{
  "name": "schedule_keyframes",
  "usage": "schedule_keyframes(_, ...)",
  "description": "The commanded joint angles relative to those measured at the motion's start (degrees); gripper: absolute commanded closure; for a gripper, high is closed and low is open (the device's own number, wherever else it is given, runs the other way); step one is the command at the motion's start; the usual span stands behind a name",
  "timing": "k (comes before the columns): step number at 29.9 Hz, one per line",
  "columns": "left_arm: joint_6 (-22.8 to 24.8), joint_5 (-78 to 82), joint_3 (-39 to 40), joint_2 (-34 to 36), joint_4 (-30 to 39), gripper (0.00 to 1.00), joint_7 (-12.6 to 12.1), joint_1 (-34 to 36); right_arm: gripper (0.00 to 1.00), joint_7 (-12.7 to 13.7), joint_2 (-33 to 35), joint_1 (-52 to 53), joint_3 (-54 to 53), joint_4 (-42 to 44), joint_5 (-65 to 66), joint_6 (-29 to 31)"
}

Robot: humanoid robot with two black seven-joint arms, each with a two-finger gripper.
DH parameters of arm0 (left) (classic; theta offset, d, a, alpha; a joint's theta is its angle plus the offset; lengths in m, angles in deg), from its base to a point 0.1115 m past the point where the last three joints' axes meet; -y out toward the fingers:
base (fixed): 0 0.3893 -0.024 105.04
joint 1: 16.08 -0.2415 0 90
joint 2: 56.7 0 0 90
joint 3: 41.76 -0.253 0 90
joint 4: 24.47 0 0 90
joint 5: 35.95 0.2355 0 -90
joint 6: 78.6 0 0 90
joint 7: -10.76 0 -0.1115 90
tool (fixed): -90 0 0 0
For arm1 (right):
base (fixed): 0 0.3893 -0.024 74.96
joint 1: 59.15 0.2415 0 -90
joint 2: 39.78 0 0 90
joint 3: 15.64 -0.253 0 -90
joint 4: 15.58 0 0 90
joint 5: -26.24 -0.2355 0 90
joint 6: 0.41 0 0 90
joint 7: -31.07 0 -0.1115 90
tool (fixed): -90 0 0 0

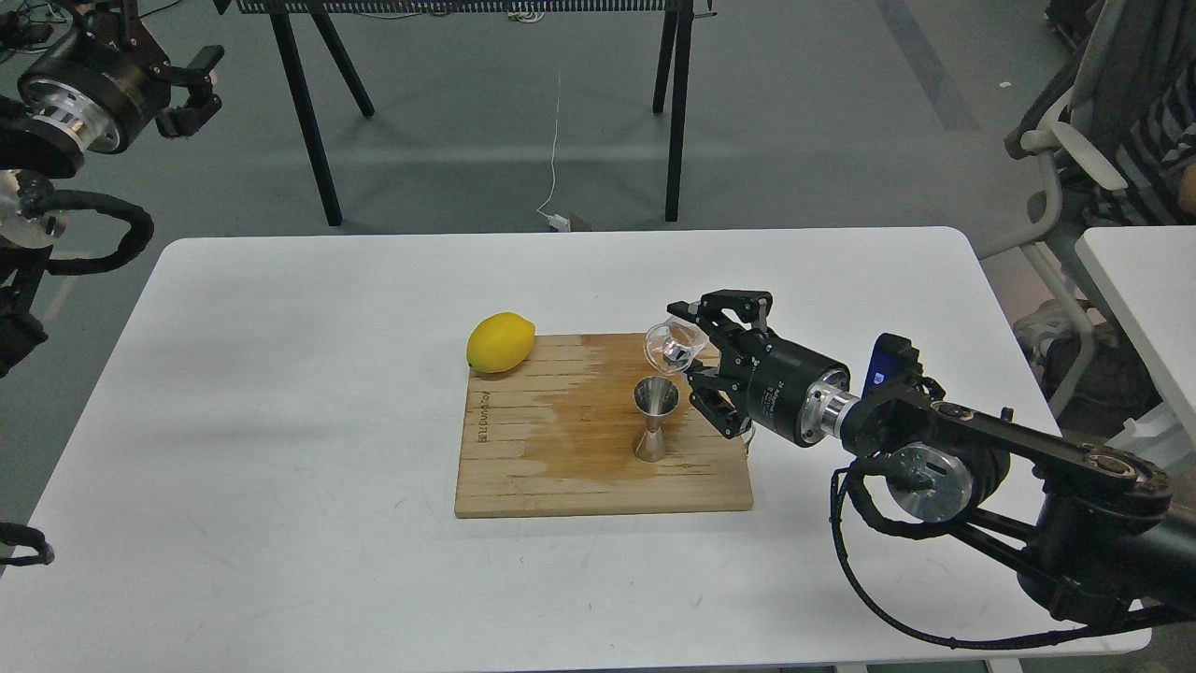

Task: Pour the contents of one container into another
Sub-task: 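Move the held glass cup above the jigger with the right gripper, then tilt the glass cup to pour into the jigger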

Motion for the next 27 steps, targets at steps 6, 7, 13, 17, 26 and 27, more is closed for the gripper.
schedule_keyframes(6, 0.0, 0.0, 0.0, 0.0, 0.0, 0.01, 0.1, -0.1, 0.82, 0.5, 0.2, 1.3, 2.5, 0.1, 2.5, -0.1)
schedule_keyframes(7, 0.0, 0.0, 0.0, 0.0, 0.0, 0.01, 0.1, -0.1, 0.82, 0.5, 0.2, 1.4, 2.6, 0.1, 2.6, -0.1)
schedule_keyframes(13, 0.0, 0.0, 0.0, -0.1, 0.0, 0.01, 0.0, 0.0, 0.81, 0.6, 0.2, 1.9, 2.7, 0.4, 3.9, -0.5)
schedule_keyframes(17, 0.0, 0.0, 0.0, -0.2, 0.0, 0.01, 0.0, 0.0, 0.81, 0.6, 0.2, 3.0, 4.7, 0.4, 4.3, -0.6)
schedule_keyframes(26, 0.0, 0.0, 0.0, -0.1, 0.0, 0.01, 0.0, 0.0, 0.81, 0.6, 0.2, 4.3, 5.6, 0.5, 6.3, -1.1)
schedule_keyframes(27, 0.0, 0.0, 0.0, 0.0, 0.0, 0.01, 0.0, 0.0, 0.81, 0.6, 0.2, 4.3, 5.9, 0.5, 6.3, -1.1)
